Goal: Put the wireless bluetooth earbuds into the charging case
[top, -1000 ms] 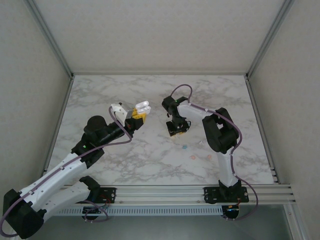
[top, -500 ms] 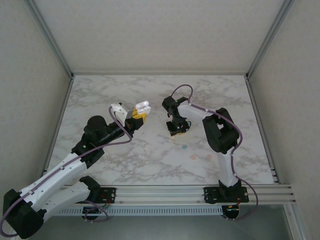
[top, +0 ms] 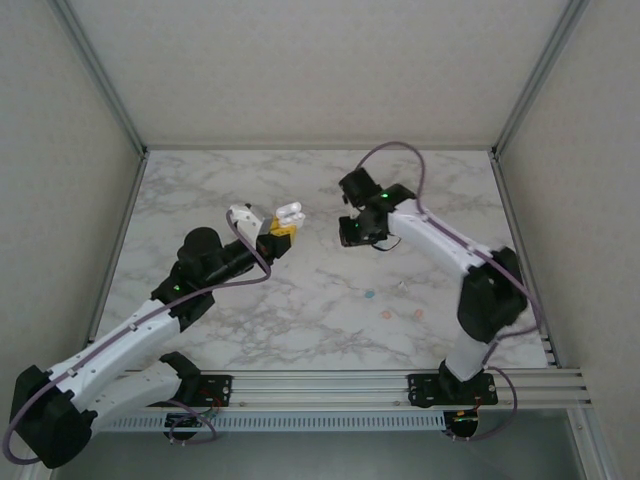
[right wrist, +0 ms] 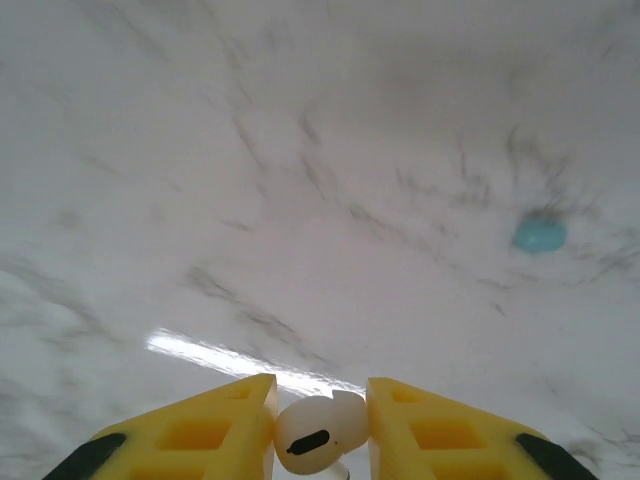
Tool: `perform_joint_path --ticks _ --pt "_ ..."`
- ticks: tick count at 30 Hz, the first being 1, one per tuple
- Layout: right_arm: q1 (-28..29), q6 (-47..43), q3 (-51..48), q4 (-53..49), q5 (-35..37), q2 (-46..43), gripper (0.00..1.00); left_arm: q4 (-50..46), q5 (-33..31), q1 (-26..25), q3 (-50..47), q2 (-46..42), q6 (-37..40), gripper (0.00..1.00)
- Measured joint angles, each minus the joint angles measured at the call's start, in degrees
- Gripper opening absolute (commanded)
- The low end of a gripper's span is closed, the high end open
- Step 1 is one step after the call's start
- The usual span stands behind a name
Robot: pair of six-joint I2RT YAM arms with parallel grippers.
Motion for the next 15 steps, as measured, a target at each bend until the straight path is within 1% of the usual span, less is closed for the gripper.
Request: perform_joint_path --ticks 3,8,11,15 --pt "0.0 2.6 -0.9 5.4 -0.9 -9.0 0.29 2.6 0.0 0.0 0.0 2.4 -0.4 0.14" --pt "0.0 8.2 -7.1 17.9 -3.6 -22.4 0.29 8.0 0.0 -0.4 0.0 7.1 -1.7 0.14" --pt "0.0 11.2 -10.3 24.5 -6.0 -26.8 0.29 11.3 0.0 -1.4 0.0 9.6 -2.1 0.13" --pt "0.1 14.5 -12.0 31.5 -9.4 -28.2 0.29 15.3 -0.4 -3.0 0.6 12.3 -2.1 0.13"
